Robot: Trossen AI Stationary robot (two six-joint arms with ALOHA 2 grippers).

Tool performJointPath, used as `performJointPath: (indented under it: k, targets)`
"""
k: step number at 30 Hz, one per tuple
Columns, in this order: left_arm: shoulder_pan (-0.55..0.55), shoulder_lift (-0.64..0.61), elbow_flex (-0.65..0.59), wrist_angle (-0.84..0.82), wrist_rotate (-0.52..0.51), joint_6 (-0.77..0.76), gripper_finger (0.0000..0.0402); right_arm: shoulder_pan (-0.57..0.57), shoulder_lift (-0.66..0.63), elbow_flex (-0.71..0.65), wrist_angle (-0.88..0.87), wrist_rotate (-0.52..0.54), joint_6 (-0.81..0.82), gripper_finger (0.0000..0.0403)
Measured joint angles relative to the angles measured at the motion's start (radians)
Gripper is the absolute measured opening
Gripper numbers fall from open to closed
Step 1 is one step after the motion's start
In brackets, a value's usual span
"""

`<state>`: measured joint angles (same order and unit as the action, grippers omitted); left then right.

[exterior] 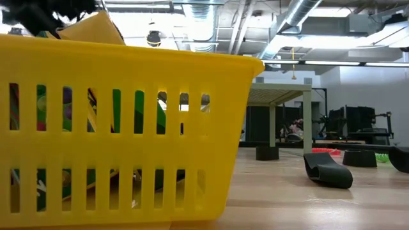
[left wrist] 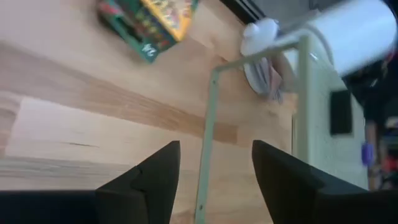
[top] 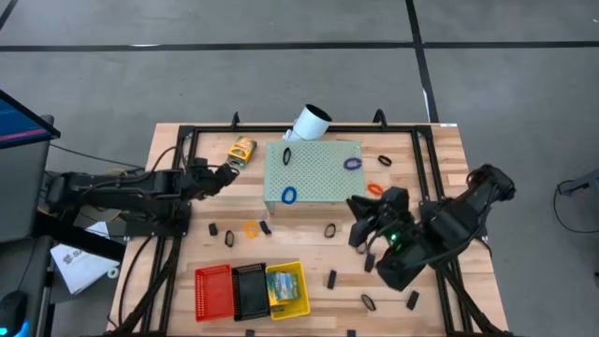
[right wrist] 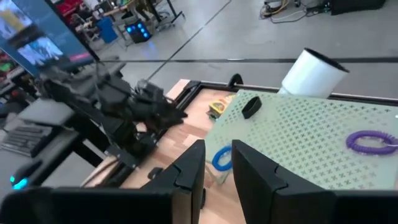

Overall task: Pick & Place Office Desk Supplies
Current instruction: Put the yellow crayon box into the yellow bin

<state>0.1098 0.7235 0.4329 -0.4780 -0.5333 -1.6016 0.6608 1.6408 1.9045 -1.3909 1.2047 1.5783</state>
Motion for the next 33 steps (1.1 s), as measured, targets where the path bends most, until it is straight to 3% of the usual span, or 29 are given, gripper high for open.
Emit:
performJointPath:
  k: [6,16,24,33]
  targets:
    - [0.067,-0.008,-0.141,0.199,0.005,-0.093,0.0193,-0.034,-0.079,0.000,-0.005,0.001,-0.017,0.0077]
    - [0.291,0.017,-0.282,0.432,0.011,-0.046,0.0176,-0.078,-0.157,0.000,-0.003,0.001,-0.141,0.0077]
    - [0.381,0.220,-0.286,0.610,0.105,0.005,0.0168,-0.077,-0.172,0.000,-0.001,-0.004,-0.189,0.0077]
    - [0.381,0.468,-0.286,0.805,0.095,0.001,0.0168,-0.044,-0.176,0.000,-0.024,-0.004,-0.191,0.0077]
